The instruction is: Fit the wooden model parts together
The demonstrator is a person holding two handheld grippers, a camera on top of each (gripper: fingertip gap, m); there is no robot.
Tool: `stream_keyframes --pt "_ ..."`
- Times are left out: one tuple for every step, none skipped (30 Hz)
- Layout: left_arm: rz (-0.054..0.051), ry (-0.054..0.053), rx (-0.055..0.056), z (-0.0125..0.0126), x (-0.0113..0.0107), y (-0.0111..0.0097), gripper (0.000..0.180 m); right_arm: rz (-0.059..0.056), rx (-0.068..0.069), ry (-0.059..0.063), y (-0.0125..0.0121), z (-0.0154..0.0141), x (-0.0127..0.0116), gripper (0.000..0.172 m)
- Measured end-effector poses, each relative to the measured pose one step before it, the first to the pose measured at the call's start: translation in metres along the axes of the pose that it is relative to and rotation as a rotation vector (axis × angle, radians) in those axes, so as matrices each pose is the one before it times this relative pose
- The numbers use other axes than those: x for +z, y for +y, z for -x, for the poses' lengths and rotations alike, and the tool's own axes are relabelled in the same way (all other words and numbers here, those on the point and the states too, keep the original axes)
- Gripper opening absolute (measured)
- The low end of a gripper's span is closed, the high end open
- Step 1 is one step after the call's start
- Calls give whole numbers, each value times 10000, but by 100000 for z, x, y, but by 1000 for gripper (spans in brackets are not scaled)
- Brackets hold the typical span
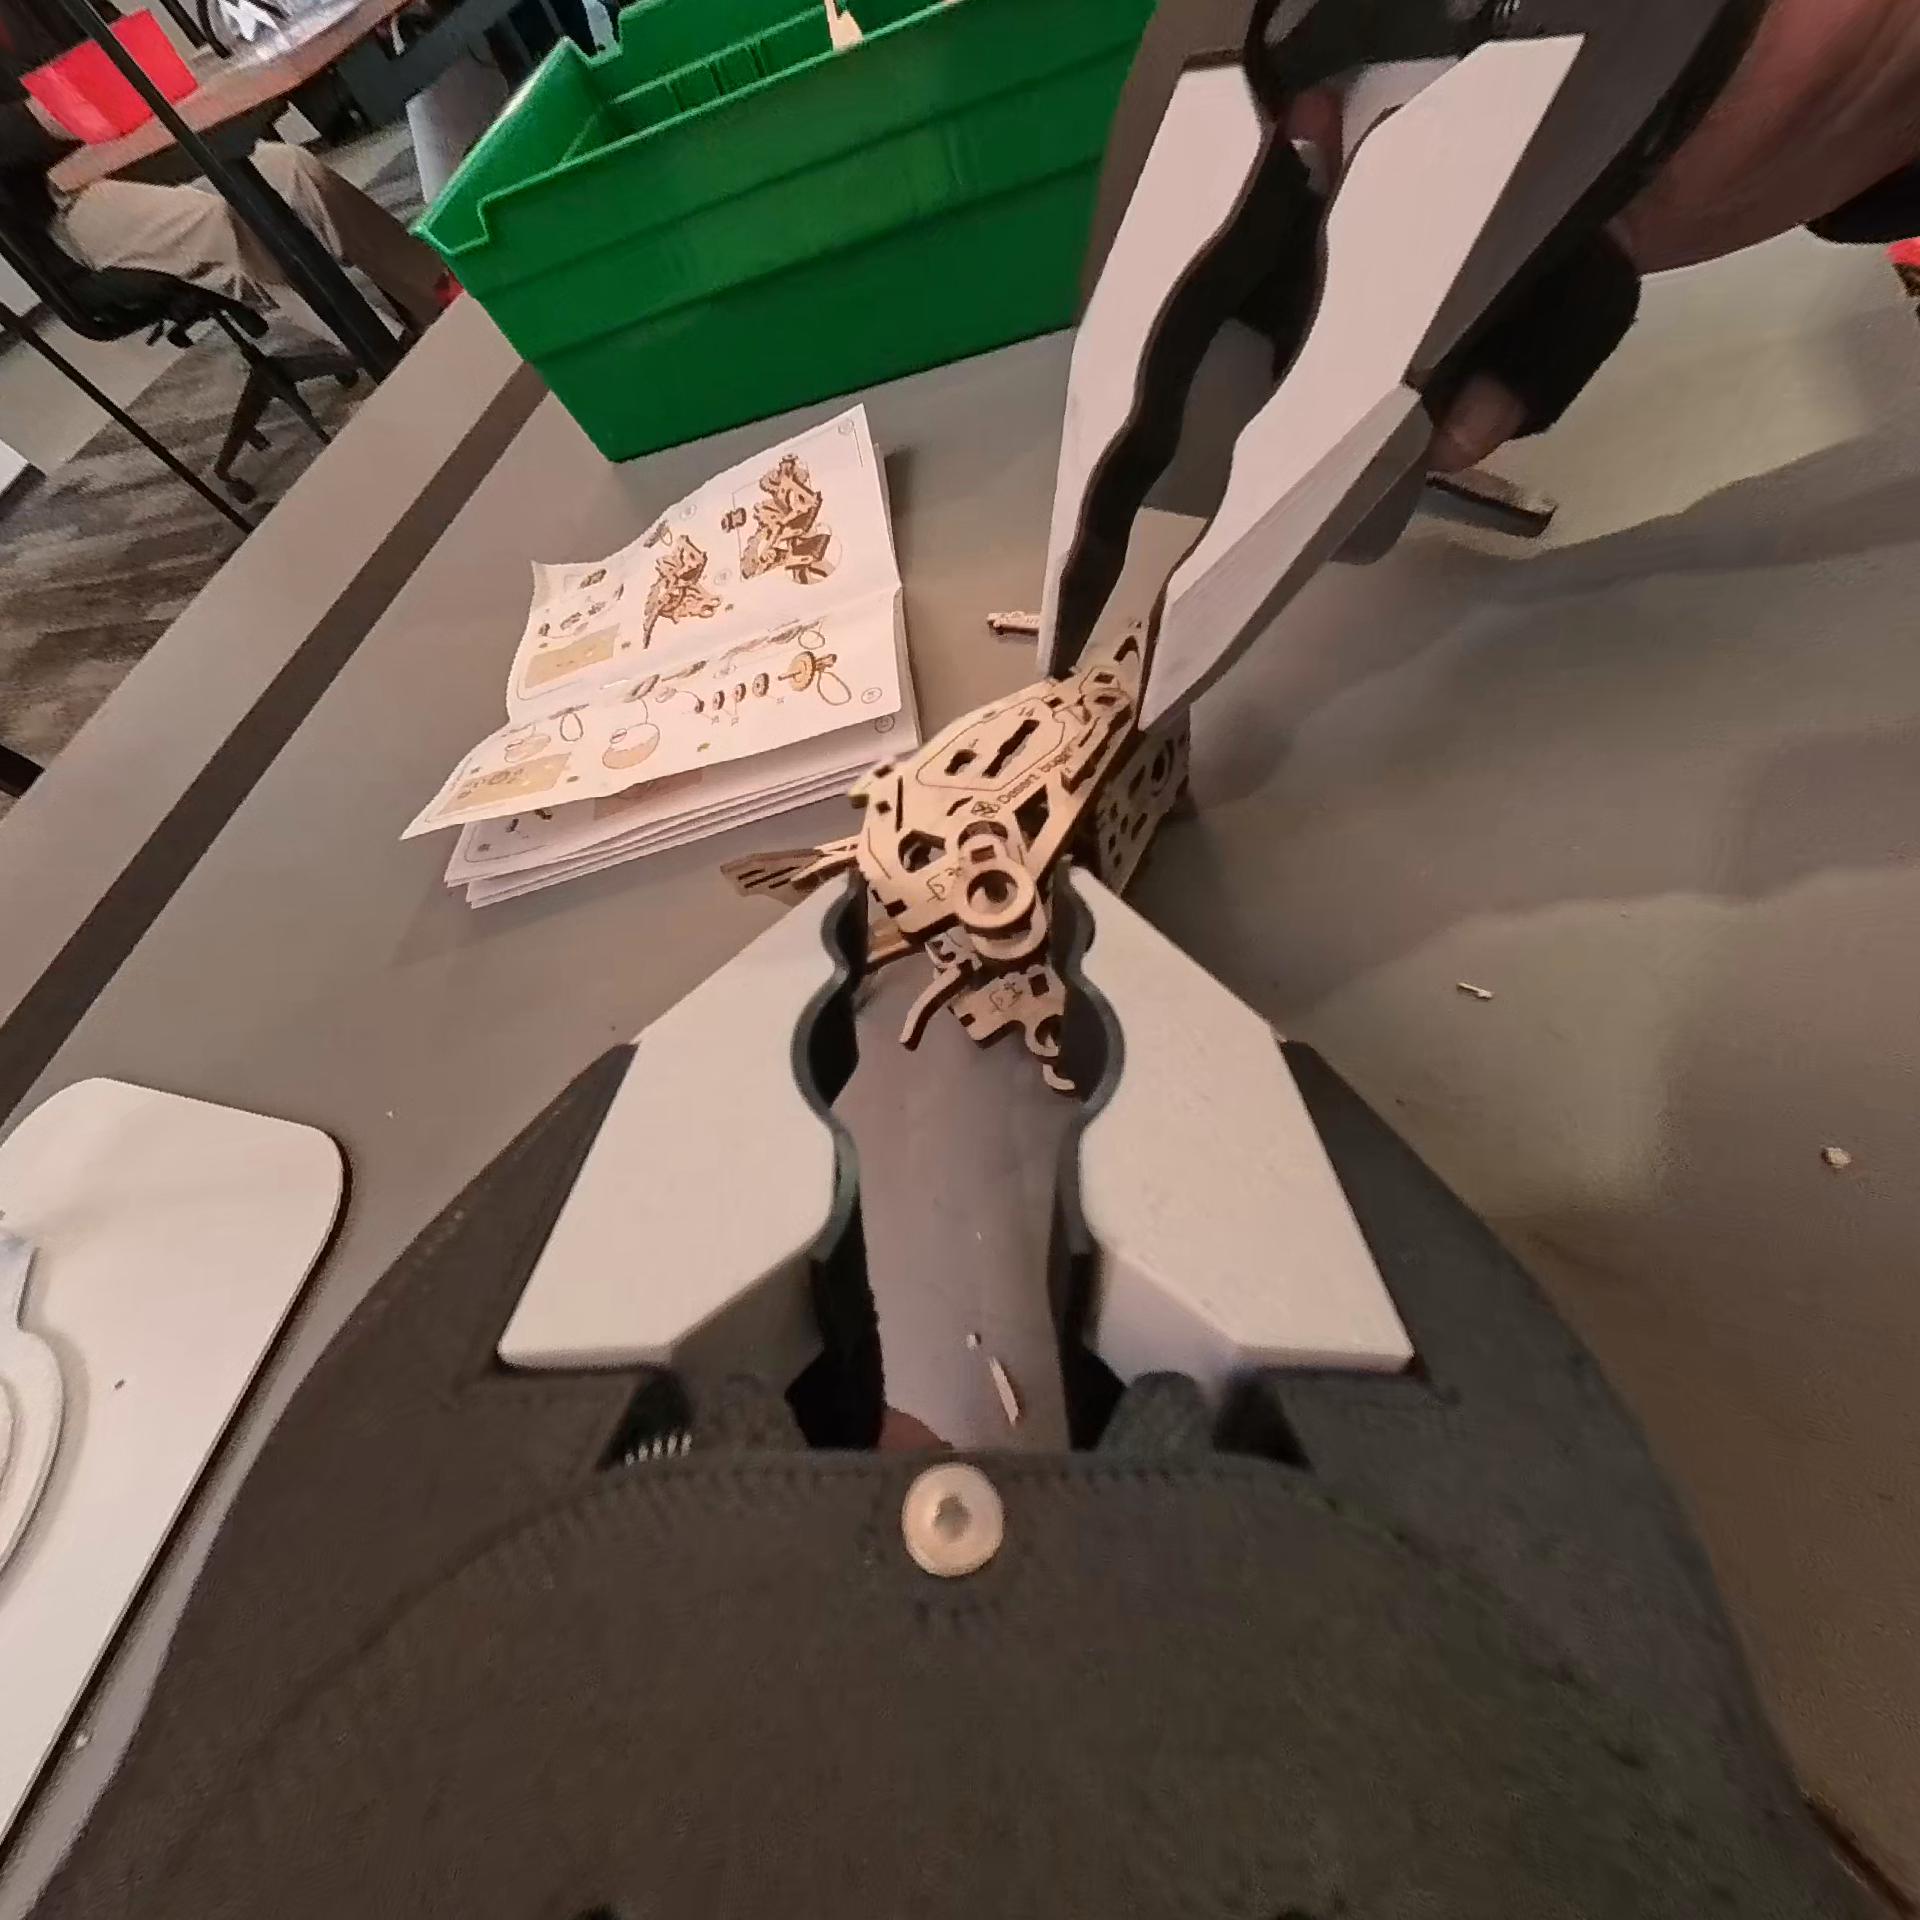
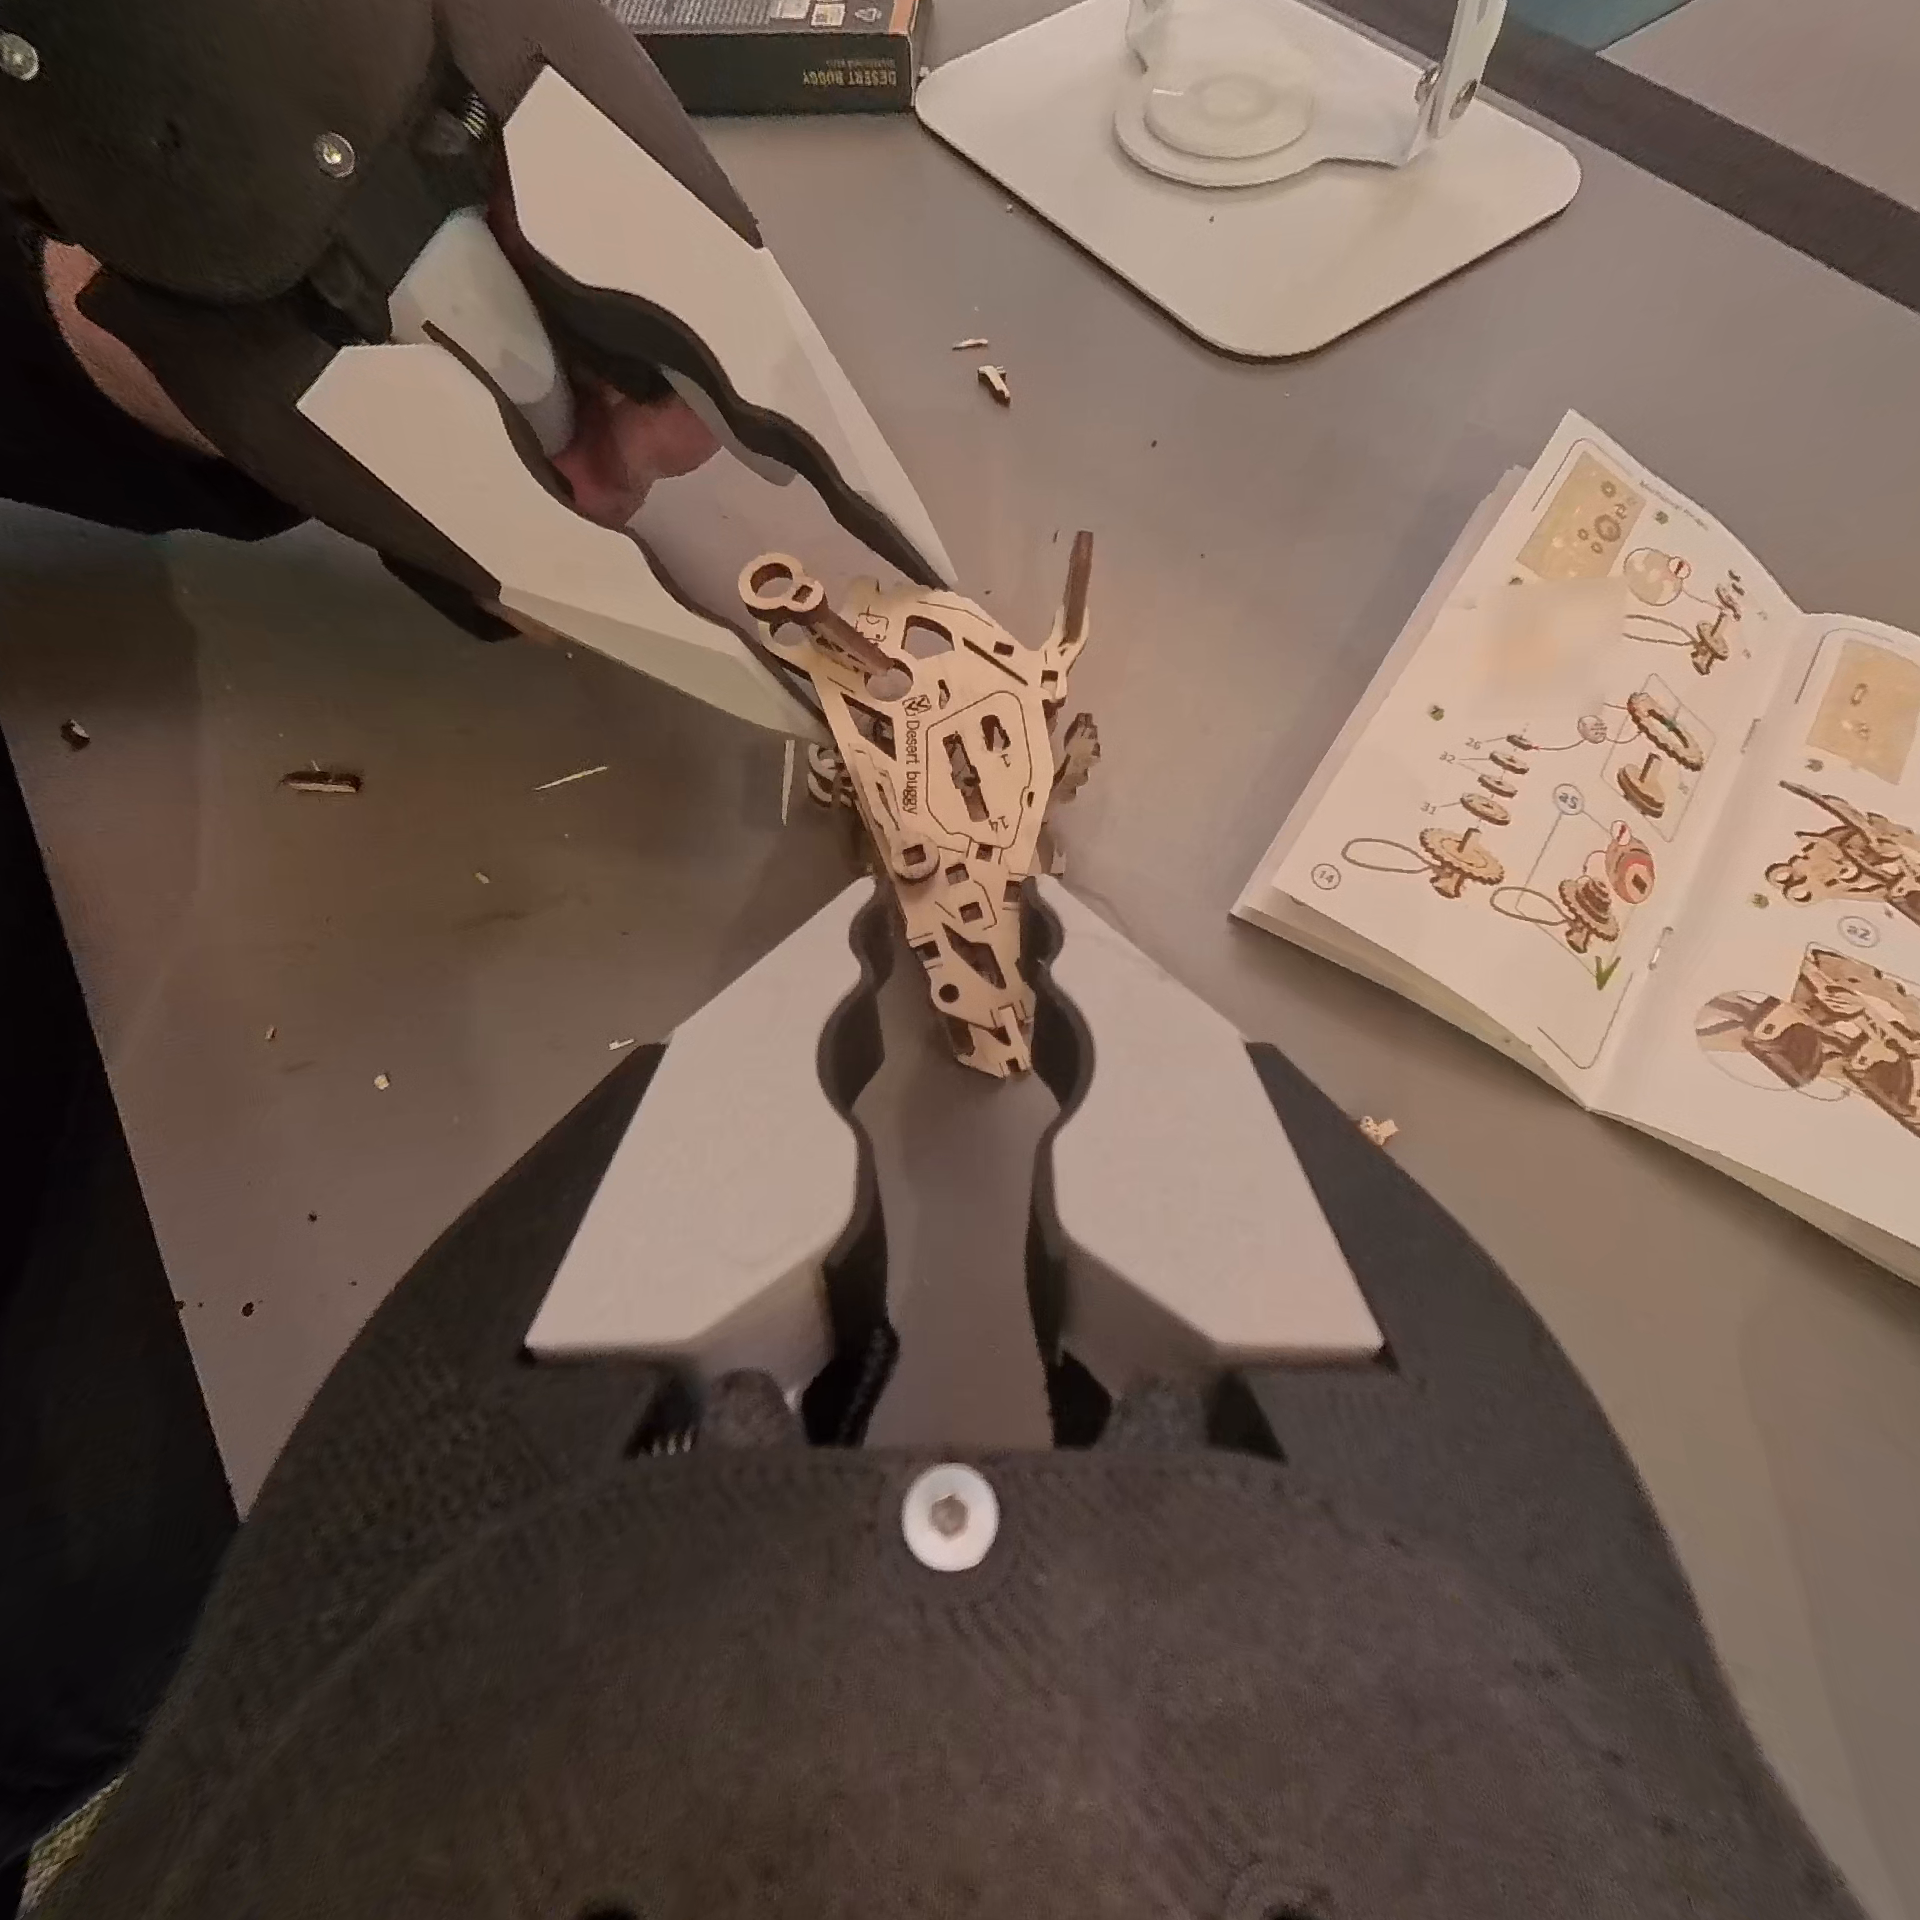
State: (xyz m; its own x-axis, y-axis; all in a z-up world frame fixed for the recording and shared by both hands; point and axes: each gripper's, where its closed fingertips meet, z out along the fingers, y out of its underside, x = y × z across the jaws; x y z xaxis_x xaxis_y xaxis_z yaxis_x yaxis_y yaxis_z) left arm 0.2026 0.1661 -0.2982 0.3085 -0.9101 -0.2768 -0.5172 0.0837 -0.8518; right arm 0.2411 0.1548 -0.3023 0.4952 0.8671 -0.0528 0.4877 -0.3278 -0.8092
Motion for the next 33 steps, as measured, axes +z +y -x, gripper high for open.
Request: stream_keyframes --pt "-69 -9 13 -32 -79 -106 33 -17 -36 7 -84 62 -83 21" --pt "-20 -6 2 -16 -65 -78 32 -19 -21 -2 -76 49 -102 20" --pt "12 13 -34 -34 -14 -37 33 -20 16 -1 -86 15 -110 20" --pt "0 20 -50 -4 30 -66 33 -16 34 11 -65 -30 -88 20" --pt "-38 11 -32 22 53 -106 33 -9 18 23 -55 -57 -93 21" --pt "11 34 -20 53 117 -36 33 -5 15 32 -43 -96 -89 21" --pt "30 57 -17 53 131 -2 33 -1 52 20 -28 -107 -75 21" --pt "15 44 -14 76 137 -11 33 -9 79 3 -27 -110 -57 21" --pt "28 55 -28 64 143 26 33 -14 65 0 -13 -105 -33 20" --pt "69 68 -43 22 140 110 33 -6 47 -4 13 -103 -7 20" --pt "40 36 -29 37 103 64 33 9 48 -17 47 -84 48 20" --pt "8 12 -3 43 75 44 33 31 56 -27 101 -75 84 20" --pt "57 36 -8 4 99 126 33 35 48 -30 108 -46 100 20" --pt "53 18 -1 20 57 117 33 5 35 -30 69 -39 84 20" --pt "-13 -11 -2 27 -5 29 33 -19 43 -31 35 -28 83 20" --pt "45 22 -63 8 24 102 33 -16 51 -35 28 -25 79 20" --pt "53 53 -83 -22 30 113 33 18 24 -34 75 13 82 20" --pt "20 48 -36 -24 29 56 33 41 -4 -20 96 15 71 20" --pt "-13 0 25 13 -7 -21 33 19 8 -6 43 2 31 20" --pt "-32 -12 35 5 6 -69 33 6 34 -11 24 -8 -17 20" --pt "32 33 -6 -47 54 26 33 4 21 -12 10 -14 -51 20" --pt "4 37 -6 -59 36 -30 33 14 3 -15 39 -6 -59 20" --pt "-45 -1 32 -45 -9 -105 33 9 23 -30 49 17 -64 20" --pt "16 -9 30 -47 7 -21 33 -9 37 -38 16 26 -61 20" --pt "9 -8 23 -52 -17 -38 33 -3 21 -39 31 37 -36 20" --pt "-39 -20 30 -45 -57 -114 33 17 1 -46 60 59 -12 20" --pt "-64 -28 71 -69 -121 -180 33 19 0 -59 50 97 -9 20" --pt "9 -34 88 -74 -103 -56 33 -4 9 -56 19 109 -26 20" --pt "61 -16 51 -87 -78 51 33 -18 4 -41 -9 112 -14 20" --pt "23 -5 10 -85 -93 23 33 2 -10 -40 20 114 7 20" --pt "-6 -20 6 -83 -110 -26 33 10 -11 -44 44 102 33 20" --pt "12 -70 14 -18 -94 -9 33 -8 0 -35 -5 64 53 20" --pt "20 -101 11 28 -60 5 33 -13 1 -23 -35 1 59 20"
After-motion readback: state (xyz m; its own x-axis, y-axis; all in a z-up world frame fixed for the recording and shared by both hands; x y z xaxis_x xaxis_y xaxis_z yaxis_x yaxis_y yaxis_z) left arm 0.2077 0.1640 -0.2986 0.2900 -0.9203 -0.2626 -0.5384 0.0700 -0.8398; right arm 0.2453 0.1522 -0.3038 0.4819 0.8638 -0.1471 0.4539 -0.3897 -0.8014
